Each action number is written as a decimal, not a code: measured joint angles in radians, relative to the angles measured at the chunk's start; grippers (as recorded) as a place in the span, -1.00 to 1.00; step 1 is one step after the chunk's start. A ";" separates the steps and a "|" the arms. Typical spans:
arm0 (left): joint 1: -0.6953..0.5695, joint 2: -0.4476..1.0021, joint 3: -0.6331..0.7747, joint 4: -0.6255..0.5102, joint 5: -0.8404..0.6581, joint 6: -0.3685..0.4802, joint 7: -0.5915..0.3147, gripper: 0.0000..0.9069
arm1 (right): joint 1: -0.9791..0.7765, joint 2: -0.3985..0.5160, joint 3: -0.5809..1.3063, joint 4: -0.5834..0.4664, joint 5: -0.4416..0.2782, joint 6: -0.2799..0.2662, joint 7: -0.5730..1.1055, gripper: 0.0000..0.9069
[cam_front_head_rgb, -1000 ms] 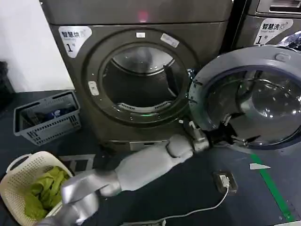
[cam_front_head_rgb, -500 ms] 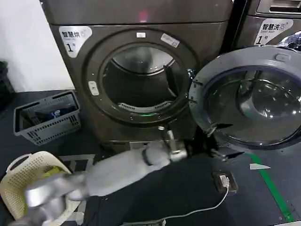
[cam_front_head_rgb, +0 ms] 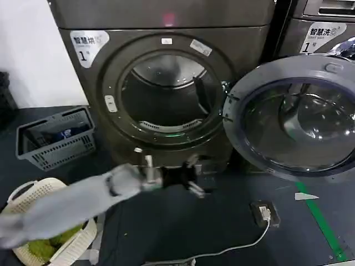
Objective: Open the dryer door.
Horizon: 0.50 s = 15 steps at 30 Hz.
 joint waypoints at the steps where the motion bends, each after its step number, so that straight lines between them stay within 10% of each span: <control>1: -0.002 0.036 -0.006 -0.015 0.001 0.025 0.007 1.00 | 0.002 -0.001 -0.001 0.001 0.000 -0.002 0.001 1.00; 15: 0.297 0.550 -0.230 -0.188 0.169 0.125 -0.006 1.00 | 0.027 -0.002 -0.012 0.015 -0.033 -0.020 0.001 1.00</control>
